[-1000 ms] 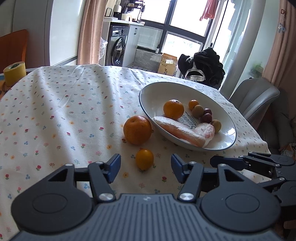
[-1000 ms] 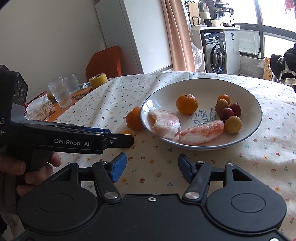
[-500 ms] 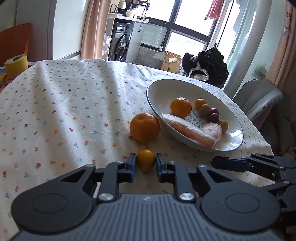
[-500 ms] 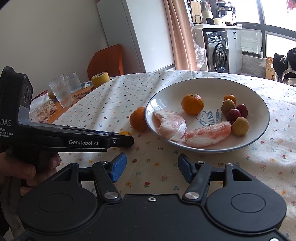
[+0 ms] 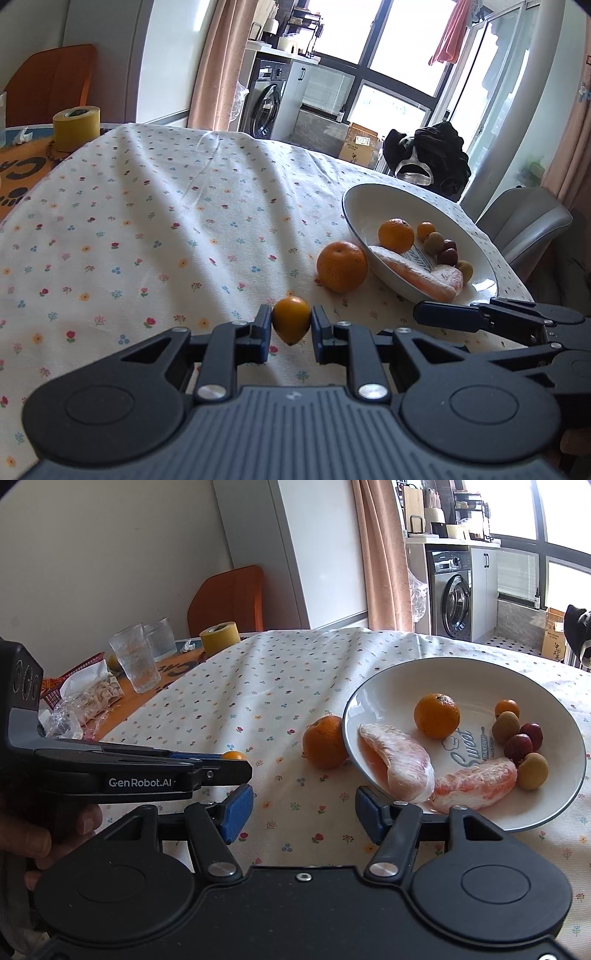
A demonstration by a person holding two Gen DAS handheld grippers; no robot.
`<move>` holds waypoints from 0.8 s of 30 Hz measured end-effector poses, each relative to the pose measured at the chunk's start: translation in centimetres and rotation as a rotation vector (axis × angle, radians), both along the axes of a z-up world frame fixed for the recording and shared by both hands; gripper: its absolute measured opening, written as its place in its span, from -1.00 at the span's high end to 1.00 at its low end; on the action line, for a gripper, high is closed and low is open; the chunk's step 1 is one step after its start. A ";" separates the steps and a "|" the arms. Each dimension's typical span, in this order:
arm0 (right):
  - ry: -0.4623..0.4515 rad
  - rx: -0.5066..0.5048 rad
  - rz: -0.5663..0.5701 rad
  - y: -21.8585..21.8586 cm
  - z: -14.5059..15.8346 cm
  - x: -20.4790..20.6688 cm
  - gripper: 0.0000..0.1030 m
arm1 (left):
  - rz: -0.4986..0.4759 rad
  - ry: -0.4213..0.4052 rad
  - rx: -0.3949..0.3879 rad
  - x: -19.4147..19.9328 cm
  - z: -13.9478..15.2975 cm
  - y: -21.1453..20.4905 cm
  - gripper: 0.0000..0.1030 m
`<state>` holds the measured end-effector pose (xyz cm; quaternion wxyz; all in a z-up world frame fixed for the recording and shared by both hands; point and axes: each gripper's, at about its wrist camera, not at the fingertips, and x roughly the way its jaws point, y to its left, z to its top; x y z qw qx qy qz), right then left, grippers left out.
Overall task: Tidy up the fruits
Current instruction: 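Grasp the large orange with the right tool while the left tool holds the tangerine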
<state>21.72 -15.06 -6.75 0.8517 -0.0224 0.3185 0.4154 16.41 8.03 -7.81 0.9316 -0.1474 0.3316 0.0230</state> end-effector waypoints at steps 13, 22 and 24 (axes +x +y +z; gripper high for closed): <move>0.034 -0.068 -0.117 3.6 0.0 -0.1 -0.18 | 0.056 -0.030 -0.038 -2.3 0.1 3.5 0.60; 0.063 -0.102 -0.211 5.1 -0.4 0.1 -0.18 | 0.064 -0.056 -0.078 -3.6 -0.2 4.9 0.60; 0.070 -0.103 -0.235 5.4 -0.6 0.3 -0.18 | 0.069 -0.061 -0.086 -3.9 -0.3 5.3 0.60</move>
